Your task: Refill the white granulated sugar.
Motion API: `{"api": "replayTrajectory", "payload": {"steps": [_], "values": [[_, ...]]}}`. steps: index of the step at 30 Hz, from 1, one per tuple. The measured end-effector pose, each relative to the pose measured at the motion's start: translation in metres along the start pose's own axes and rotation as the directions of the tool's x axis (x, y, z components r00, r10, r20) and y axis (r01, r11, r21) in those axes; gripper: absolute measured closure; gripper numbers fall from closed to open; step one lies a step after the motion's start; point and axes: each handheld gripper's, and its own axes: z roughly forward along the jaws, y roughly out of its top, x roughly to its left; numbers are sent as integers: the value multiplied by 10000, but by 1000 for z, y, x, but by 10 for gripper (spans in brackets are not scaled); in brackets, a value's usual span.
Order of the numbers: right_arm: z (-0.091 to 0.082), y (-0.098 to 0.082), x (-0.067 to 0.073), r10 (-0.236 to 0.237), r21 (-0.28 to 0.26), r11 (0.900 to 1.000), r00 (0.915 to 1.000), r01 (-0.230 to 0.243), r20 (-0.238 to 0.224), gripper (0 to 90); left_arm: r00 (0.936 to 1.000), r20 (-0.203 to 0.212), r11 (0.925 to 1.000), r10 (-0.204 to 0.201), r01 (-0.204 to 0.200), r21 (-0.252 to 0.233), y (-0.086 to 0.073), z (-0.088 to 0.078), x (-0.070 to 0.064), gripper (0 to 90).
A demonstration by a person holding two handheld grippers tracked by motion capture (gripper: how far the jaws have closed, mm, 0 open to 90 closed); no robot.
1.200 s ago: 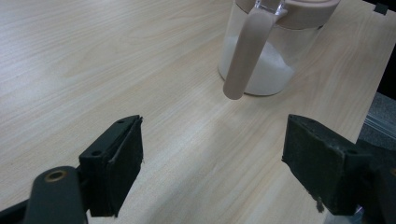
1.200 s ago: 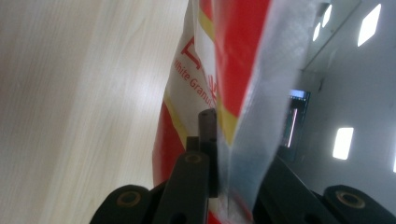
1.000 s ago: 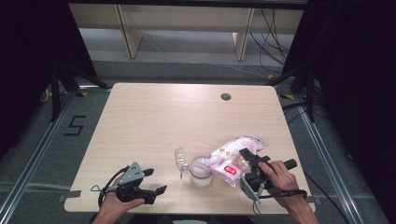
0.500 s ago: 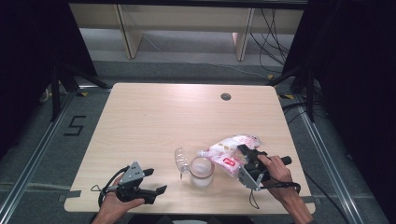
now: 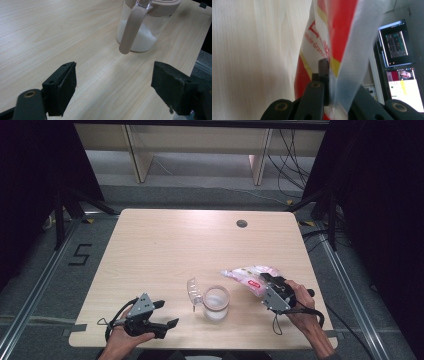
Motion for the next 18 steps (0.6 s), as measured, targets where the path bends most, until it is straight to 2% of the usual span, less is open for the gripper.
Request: {"api": "replayTrajectory", "payload": {"steps": [1, 2, 3, 5, 6, 9, 10, 11, 12, 14, 16, 18], "values": [[2, 0, 0, -340, 7, 9994, 9994, 340, -85, 893, 9999, 24, 9999, -161, 162, -32, 0, 0, -1, 197], [2, 0, 0, -340, 7, 9994, 9994, 340, -85, 893, 9995, 8, 9995, -302, 302, -36, -1, 1, -2, 197], [4, -2, 2, 3, 31, 10000, 9999, -3, -131, 893, 9996, -12, 9996, -270, 270, -22, -1, 0, -2, 196], [7, -4, 1, 110, -38, 9999, 9996, -111, -272, 893, 9993, -104, 9993, -359, 358, -135, -1, 0, -3, 197], [7, -6, 1, 447, 43, 9990, 9981, -446, -435, 892, 9993, -101, 9993, -358, 357, -112, -1, 0, -3, 197], [10, -9, 2, 632, 21, 9980, 9969, -632, -467, 892, 9993, -103, 9993, -348, 346, -108, -1, 0, -3, 197], [10, -12, 2, 1178, -36, 9930, 9915, -1182, -543, 893, 9993, -102, 9993, -348, 347, -130, -1, 0, -3, 197], [10, -12, 2, 1178, -36, 9930, 9915, -1182, -543, 893, 9994, 12, 9994, -343, 343, -96, -1, 0, -2, 197], [10, -13, 3, 1517, -47, 9883, 9857, -1524, -730, 892, 9994, 5, 9994, -335, 335, -116, 0, 0, -2, 197], [12, -21, -1, 2048, -212, 9781, 9753, -2072, -826, 892, 9994, 2, 9993, -346, 346, -138, 0, 0, -2, 197], [12, -23, -2, 2191, -187, 9750, 9720, -2214, -844, 892, 9995, -6, 9994, -316, 316, -130, 0, 0, -2, 196], [12, -30, -3, 2702, -294, 9614, 9588, -2736, -877, 892, 9993, 3, 9992, -367, 367, -147, 0, -1, -3, 196]]}}
